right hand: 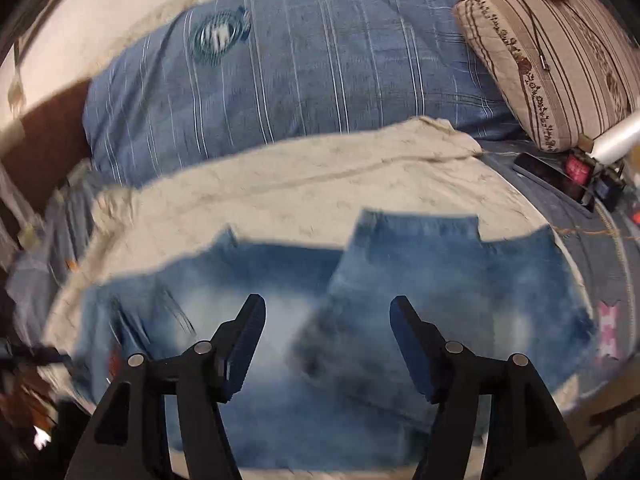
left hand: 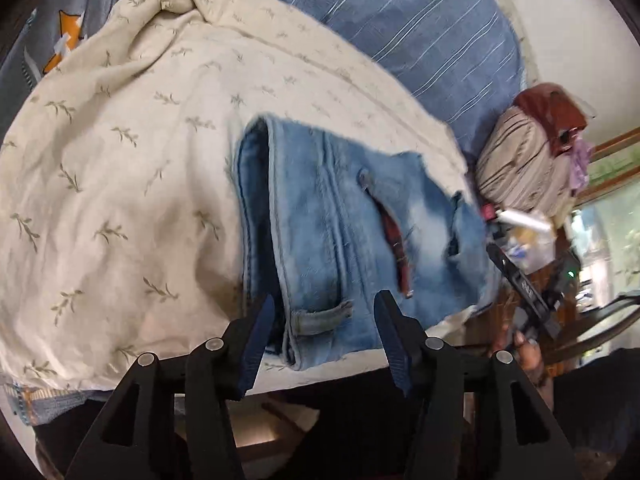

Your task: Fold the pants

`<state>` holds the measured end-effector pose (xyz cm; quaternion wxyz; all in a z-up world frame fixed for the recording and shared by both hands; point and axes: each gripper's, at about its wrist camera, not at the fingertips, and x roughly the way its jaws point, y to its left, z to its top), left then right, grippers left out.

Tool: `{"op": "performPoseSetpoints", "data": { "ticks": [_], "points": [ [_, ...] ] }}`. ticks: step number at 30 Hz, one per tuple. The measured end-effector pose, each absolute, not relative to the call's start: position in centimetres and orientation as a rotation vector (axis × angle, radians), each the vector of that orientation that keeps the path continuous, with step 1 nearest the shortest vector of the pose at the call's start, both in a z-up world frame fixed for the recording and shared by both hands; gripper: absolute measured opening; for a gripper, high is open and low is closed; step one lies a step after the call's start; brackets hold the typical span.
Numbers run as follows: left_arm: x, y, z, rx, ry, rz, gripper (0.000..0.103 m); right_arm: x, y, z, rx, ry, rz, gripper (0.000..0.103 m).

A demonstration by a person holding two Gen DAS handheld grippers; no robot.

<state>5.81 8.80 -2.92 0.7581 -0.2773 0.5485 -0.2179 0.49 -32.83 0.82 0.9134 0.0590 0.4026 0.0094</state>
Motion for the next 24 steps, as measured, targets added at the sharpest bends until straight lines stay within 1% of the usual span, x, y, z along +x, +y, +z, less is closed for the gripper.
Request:
{"op": "performPoseSetpoints", "data": {
  "ticks": [4,6,7,8,10,11,14,16,17,18,20,22,24],
  "points": [
    [6.7,7.5,-3.9,-0.632,1.245,-0.446,0.052,0.5,-28.5,-2.0,-0.157,0.833,0.023,0.066],
    [7.0,6.8,-4.4,-0.633,1.279,-0.418,0.052,1.0,-27.0,-3.7,-0.233,0.843,0.012,0.066],
    [7.2,6.5,-4.6,-0.635,1.293,-0.408,0.052,1.6,-26.5,-4.8,-0.276,0.851,-0.004,0.063],
    [7.2,6.3,-4.5,-0.632,1.304,-0.401,0.052,2.2,-26.3,-5.7,-0.312,0.858,-0.01,0.048],
    [7.2,6.3,-4.3,-0.626,1.31,-0.38,0.052,2.3,-27.4,-5.6,-0.259,0.847,0.021,0.018],
    [7.2,6.4,-4.0,-0.626,1.304,-0.367,0.052,2.1,-28.5,-4.9,-0.208,0.829,0.016,0.008],
    [7.4,6.9,-3.6,-0.647,1.281,-0.326,0.052,1.0,-35.8,-1.3,0.0,0.742,-0.1,0.009],
    [7.5,7.1,-3.9,-0.662,1.285,-0.31,0.052,-0.4,-43.4,0.2,0.17,0.699,-0.266,0.01],
    [7.5,6.9,-4.1,-0.665,1.293,-0.307,0.052,-1.1,-48.0,0.1,0.264,0.707,-0.381,0.012],
    [7.6,6.7,-4.4,-0.666,1.304,-0.305,0.052,-1.7,-50.5,-0.2,0.321,0.726,-0.45,0.014],
    [7.4,6.3,-4.6,-0.657,1.316,-0.311,0.052,-4.6,-56.5,-1.5,0.475,0.767,-0.666,0.015],
    [7.3,6.2,-4.4,-0.649,1.307,-0.316,0.052,-7.1,-57.2,-1.2,0.519,0.706,-0.666,0.016],
    [7.2,6.4,-4.0,-0.68,1.299,-0.313,0.052,-9.2,-55.3,-0.7,0.539,0.667,-0.582,0.024]
  ]
}}
